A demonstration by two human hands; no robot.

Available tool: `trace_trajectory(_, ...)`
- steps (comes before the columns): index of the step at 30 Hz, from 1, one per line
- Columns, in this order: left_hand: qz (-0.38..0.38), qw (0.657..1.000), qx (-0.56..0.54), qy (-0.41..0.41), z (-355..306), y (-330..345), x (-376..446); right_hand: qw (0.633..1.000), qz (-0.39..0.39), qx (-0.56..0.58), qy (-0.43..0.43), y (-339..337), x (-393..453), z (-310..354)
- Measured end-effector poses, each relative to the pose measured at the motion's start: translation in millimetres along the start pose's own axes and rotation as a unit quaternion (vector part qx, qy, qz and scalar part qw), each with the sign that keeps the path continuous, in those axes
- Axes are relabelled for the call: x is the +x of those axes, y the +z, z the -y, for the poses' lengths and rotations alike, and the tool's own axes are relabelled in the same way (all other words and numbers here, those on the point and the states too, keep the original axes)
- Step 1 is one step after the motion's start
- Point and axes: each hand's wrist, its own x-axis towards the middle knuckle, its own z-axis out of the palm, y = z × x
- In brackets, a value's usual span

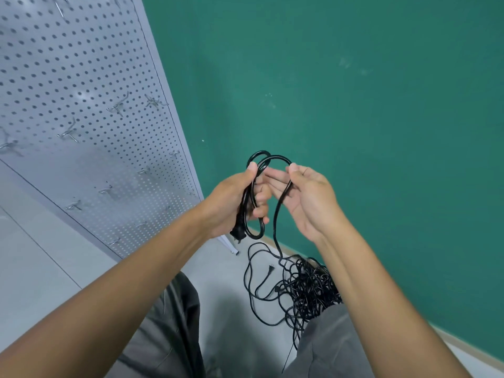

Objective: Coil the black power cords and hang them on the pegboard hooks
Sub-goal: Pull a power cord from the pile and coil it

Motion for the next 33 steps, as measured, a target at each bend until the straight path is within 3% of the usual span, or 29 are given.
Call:
trace_trajectory(4, -0.014, 0.997, 0.063, 0.028, 2.1, 1.3, -1.6, 1.000, 0.018, 0.012, 0.008, 10.1, -12.5, 2.1)
trace_trajectory(7, -0.067, 0.989, 0.123, 0.038, 1.2, -1.9, -2.8, 0.999, 0.008, 0.036, -0.004, 19.3, -17.4, 3.8)
trace_trajectory(10, -0.055, 0.992, 0.100, 0.044, -0.4, -6.1, -7.2, 1.000, 0.013, 0.022, 0.001, 26.0, -21.1, 9.0)
trace_trajectory(12, -0.036, 0.998, 0.045, 0.030, -4.6, -5.4, -14.8, 0.999, 0.034, -0.026, 0.019, 30.4, -24.4, 11.4)
trace_trajectory(14, -0.017, 0.999, 0.022, 0.021, -5.8, -6.7, -20.5, 0.989, 0.014, -0.145, 0.009, 31.4, -24.1, 13.2)
trace_trajectory(17, -0.012, 1.000, 0.012, 0.020, -3.7, -11.6, -28.6, 0.946, 0.016, -0.321, -0.048, 31.4, -24.4, 21.2)
trace_trajectory(27, 0.056, 0.994, 0.016, 0.096, -38.3, 13.2, -55.5, 0.979, 0.145, -0.134, -0.050, 65.4, -48.8, 47.3)
trace_trajectory(33, 0.109, 0.982, 0.049, 0.144, -80.5, 42.9, -73.6, 0.972, 0.092, -0.175, -0.128, 103.5, -66.5, 85.4)
